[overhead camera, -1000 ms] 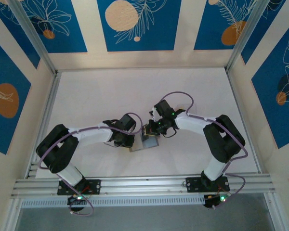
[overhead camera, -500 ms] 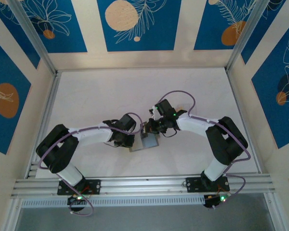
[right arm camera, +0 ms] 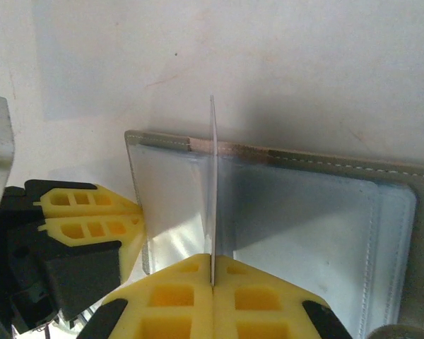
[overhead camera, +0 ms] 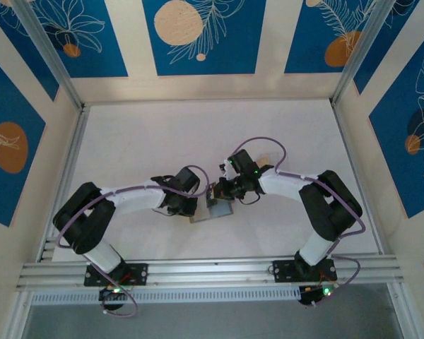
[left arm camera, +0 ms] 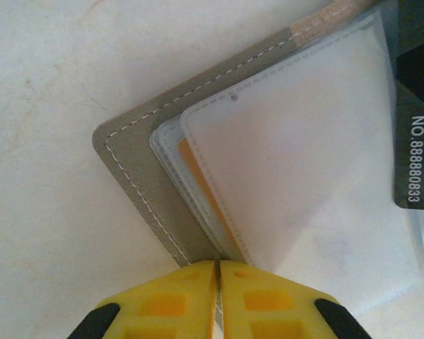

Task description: Put the credit cards into the card holder

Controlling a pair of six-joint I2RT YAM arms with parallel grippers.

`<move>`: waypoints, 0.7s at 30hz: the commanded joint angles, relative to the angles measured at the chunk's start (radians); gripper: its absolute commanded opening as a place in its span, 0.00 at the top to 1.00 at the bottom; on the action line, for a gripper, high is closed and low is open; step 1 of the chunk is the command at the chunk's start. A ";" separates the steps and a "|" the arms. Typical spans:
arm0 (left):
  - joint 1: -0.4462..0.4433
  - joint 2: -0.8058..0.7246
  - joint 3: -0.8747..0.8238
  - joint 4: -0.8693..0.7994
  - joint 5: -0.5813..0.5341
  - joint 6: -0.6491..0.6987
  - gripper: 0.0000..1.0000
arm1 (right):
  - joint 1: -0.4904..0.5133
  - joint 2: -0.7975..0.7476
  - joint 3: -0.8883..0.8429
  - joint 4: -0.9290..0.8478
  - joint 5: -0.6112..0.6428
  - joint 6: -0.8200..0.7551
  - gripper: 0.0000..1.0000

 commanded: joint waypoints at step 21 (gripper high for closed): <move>0.000 0.076 -0.010 -0.035 -0.009 -0.004 0.90 | -0.038 -0.004 -0.034 0.029 -0.024 -0.028 1.00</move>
